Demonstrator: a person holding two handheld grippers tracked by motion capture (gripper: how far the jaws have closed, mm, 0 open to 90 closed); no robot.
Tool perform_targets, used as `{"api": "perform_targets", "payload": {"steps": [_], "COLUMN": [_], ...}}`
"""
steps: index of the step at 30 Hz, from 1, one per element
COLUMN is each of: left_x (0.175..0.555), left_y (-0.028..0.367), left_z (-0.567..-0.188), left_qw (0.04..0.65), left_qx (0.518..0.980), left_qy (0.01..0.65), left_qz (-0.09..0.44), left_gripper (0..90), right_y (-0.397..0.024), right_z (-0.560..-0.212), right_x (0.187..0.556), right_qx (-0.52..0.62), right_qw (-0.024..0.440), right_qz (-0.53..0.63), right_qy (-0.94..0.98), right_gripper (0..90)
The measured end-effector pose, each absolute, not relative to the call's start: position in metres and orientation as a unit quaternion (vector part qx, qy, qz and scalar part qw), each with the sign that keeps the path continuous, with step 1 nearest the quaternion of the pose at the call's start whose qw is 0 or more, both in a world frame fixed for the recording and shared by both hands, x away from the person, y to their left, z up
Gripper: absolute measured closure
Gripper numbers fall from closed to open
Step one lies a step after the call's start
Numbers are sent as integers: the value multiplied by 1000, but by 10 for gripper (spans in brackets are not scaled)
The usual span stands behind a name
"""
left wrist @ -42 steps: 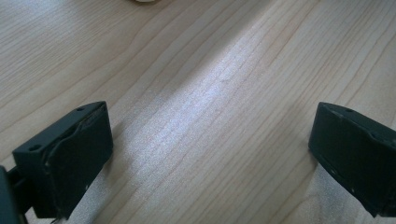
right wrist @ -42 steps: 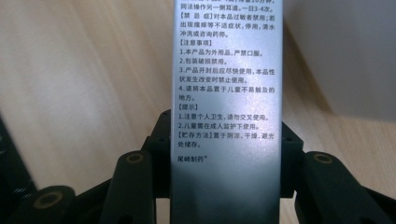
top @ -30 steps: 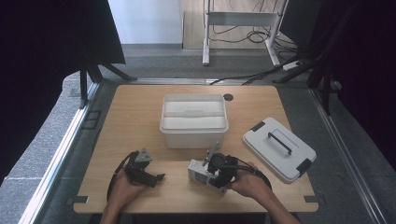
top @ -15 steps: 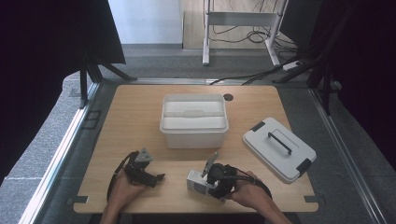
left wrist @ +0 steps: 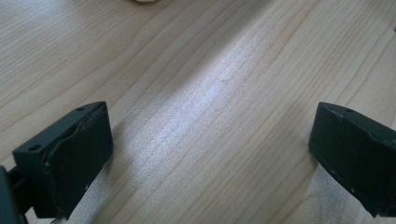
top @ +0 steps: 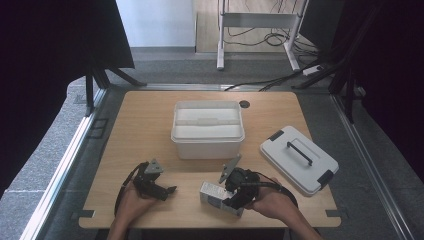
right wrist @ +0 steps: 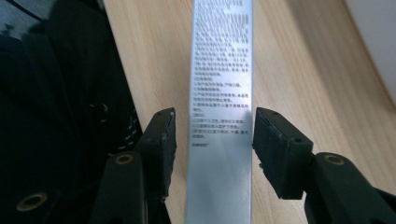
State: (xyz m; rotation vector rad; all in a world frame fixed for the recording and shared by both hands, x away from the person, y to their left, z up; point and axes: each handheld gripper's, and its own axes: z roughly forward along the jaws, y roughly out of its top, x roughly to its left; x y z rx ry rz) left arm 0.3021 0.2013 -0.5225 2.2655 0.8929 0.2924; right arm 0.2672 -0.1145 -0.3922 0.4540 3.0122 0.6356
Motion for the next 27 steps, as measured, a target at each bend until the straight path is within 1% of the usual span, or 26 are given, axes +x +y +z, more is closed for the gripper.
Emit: {"api": "perform_targets", "payload": {"steps": [4, 8, 12, 16, 22, 23, 24, 25, 27], "left_x": [302, 302, 302, 302, 307, 309, 311, 311, 316], "left_y": [201, 201, 201, 202, 205, 204, 203, 203, 201], "left_z": [-522, -522, -522, -522, -516, -514, -507, -507, -500], "left_qw": [338, 337, 338, 340, 347, 348, 352, 352, 357], "left_qx": [870, 870, 870, 869, 863, 864, 864, 864, 865], "left_qy": [343, 342, 342, 343, 353, 349, 344, 344, 338], "left_qz": [112, 112, 112, 111, 100, 99, 102, 102, 104], "left_gripper": [0, 0, 0, 1, 45, 46, 47, 47, 46], "right_y": [-119, -125, -135, -148, -164, -167, -171, -171, -175], "right_z": [-381, -377, -383, -396, -420, -424, -432, -432, -439], "right_x": [271, 277, 286, 298, 317, 321, 326, 326, 333], "right_qx": [151, 161, 180, 207, 249, 253, 266, 266, 280], "right_qw": [18, 22, 25, 30, 42, 45, 51, 51, 61], "right_qz": [213, 222, 231, 244, 279, 285, 296, 296, 307], "right_qy": [965, 961, 956, 947, 927, 924, 916, 916, 907], "right_gripper": [495, 498, 493, 467, 386, 362, 315, 315, 254]}}
